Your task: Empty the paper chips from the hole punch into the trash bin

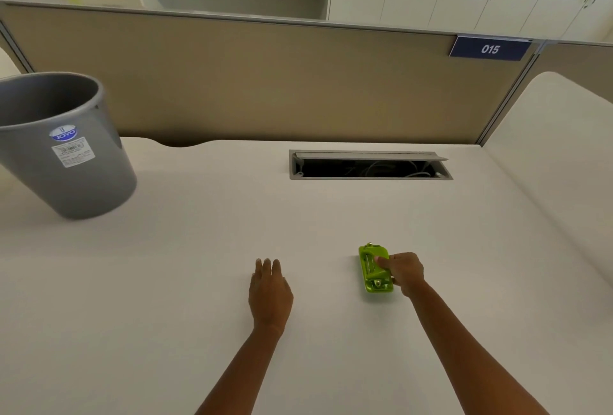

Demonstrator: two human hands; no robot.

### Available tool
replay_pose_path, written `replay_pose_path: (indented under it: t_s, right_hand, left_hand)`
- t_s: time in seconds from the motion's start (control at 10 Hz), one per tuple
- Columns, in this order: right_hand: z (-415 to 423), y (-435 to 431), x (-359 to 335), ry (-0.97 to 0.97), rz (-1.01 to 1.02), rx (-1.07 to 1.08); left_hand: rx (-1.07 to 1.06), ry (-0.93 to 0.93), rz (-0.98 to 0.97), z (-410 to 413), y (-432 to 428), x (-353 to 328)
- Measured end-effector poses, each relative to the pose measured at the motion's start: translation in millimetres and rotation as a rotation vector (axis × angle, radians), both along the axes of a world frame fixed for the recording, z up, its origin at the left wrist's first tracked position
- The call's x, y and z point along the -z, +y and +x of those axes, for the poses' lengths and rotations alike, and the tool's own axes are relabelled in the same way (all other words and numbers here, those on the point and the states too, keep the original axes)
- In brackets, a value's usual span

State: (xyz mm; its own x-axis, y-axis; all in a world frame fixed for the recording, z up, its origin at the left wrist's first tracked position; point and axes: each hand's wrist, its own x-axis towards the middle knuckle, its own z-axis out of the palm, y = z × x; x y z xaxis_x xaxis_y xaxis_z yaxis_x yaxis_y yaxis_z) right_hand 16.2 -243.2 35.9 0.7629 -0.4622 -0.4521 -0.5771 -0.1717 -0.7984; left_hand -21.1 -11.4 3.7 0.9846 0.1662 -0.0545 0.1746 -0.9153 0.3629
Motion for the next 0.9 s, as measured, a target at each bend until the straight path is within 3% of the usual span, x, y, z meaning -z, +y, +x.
replay_pose_path:
  t_s: [0.4,0.5,0.7,0.9]
  right_hand:
    - [-4.2,-4.9,13.0,0.033,-0.107,0.027]
    - [-6.0,-4.8,12.6,0.040,-0.133,-0.002]
    - [-6.4,-2.2,13.5,0.050,-0.182,0.014]
    - [-8.8,2.1,12.3,0.020,-0.254,-0.008]
  left_hand:
    - [0.114,-0.007,0.174,-6.7,10.6,7.1]
    - [0.128,-0.096,0.125,-8.9,10.8,1.8]
    - [0.191,-0.188,0.266,-9.6,13.6,-1.2]
    - [0.184,-0.238,0.258,-7.5,17.4,5.6]
